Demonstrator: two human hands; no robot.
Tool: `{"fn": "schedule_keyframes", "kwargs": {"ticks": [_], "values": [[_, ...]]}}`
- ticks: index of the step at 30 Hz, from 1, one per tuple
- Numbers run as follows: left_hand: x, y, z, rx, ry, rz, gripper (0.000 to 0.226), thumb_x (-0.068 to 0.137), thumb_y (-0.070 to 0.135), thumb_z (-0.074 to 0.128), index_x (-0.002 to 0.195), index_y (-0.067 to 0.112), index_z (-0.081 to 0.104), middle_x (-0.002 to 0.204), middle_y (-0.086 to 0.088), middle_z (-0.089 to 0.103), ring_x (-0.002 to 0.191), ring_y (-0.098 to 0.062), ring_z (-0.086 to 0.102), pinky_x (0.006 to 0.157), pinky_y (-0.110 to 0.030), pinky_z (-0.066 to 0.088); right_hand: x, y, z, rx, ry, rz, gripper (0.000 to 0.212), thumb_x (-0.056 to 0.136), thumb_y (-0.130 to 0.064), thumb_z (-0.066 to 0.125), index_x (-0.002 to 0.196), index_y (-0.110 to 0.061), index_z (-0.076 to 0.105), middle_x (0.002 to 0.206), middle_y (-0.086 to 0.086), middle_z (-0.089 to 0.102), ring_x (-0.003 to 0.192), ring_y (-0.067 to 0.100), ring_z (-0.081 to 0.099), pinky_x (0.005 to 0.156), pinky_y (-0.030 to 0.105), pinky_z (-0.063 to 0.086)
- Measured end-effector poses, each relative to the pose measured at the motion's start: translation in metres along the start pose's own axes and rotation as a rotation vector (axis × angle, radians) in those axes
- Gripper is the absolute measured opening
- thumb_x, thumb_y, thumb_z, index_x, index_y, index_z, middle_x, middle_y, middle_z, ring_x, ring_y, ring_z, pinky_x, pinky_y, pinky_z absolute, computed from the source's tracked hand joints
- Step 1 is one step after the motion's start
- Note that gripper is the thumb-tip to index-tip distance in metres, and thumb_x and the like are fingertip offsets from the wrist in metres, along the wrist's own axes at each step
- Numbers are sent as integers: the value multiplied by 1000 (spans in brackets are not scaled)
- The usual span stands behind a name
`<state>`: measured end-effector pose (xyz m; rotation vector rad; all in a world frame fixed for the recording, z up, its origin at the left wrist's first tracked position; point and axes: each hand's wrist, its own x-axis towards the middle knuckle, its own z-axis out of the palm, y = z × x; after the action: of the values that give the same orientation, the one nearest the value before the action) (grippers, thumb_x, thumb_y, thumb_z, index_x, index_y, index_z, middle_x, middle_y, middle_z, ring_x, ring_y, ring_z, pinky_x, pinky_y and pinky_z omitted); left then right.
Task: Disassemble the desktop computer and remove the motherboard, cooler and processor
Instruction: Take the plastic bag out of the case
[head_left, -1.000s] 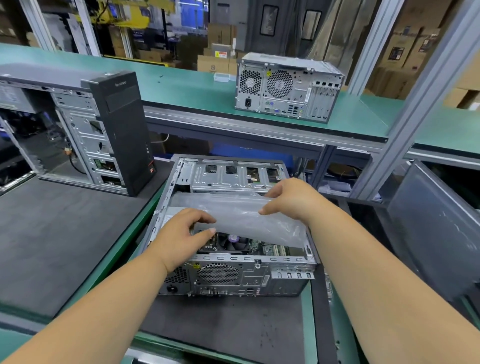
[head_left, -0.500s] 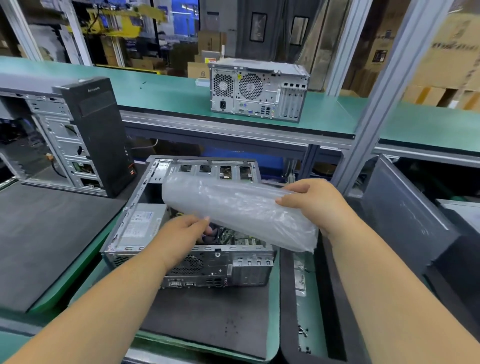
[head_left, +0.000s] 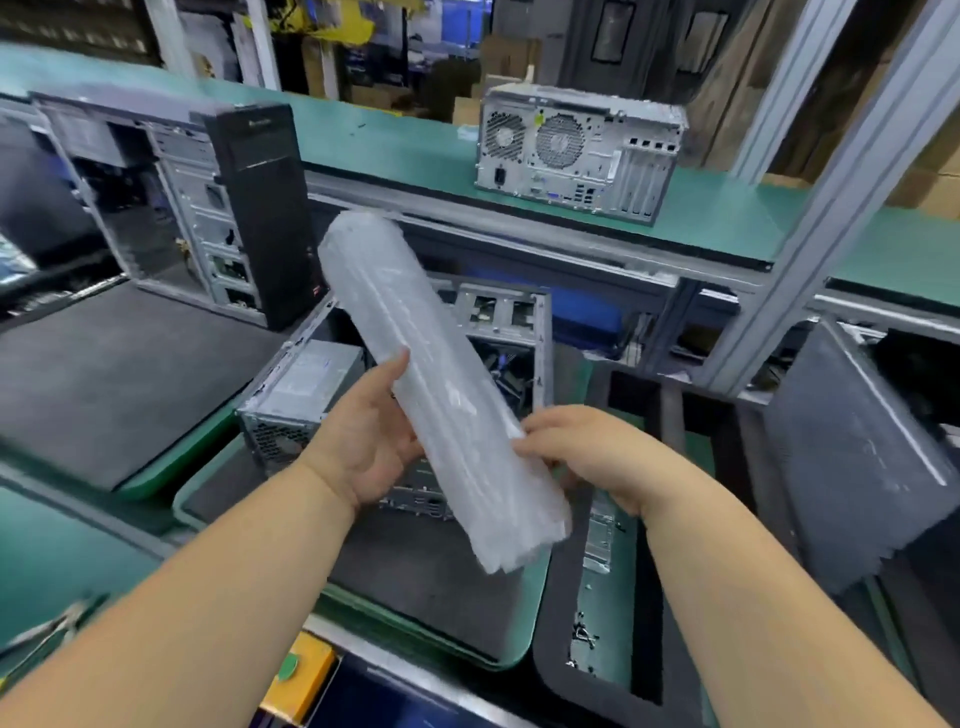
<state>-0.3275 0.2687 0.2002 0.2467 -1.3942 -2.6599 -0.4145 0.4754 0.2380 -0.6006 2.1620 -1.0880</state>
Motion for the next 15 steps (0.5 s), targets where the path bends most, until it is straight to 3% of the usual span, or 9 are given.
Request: {"fn": "schedule_keyframes", "kwargs": {"ticks": [3,6,8,12,15], "values": [[-20,-3,-14,55,66,8,52,84,35,60,131,12,58,130,-19,59,119,-39,54,107,-60,34,13,-5,20,35,-73,-8,22,90,-36,65,108,-24,68,105,-2,72,94,13,69,85,32,59],[-45,-1,-28,134,54,17,45,84,27,60,128,20,60,129,-16,61,118,-38,56,104,-57,40,20,-17,45,229,-97,-80,28,90,-47,63,110,-27,66,98,-8,74,85,5,71,67,18,58],[-61,4,-39,202,56,31,51,83,22,60,133,23,54,129,-12,61,117,-33,59,99,-51,45,25,-25,64,280,-101,-147,35,87,-46,66,114,-24,63,100,-8,74,87,7,71,66,21,58],[-96,19,-73,363,97,56,63,79,14,61,139,23,45,132,-8,60,119,-29,59,98,-48,46,32,-43,109,351,-148,-202,41,84,-24,74,122,-17,59,111,-5,72,95,8,70,64,19,56],[-127,24,-107,386,132,21,68,72,7,58,137,25,45,132,-4,60,118,-24,59,93,-40,50,36,-52,147,333,-242,-243,49,83,-8,74,128,-11,55,116,0,71,104,13,68,80,27,58]]}}
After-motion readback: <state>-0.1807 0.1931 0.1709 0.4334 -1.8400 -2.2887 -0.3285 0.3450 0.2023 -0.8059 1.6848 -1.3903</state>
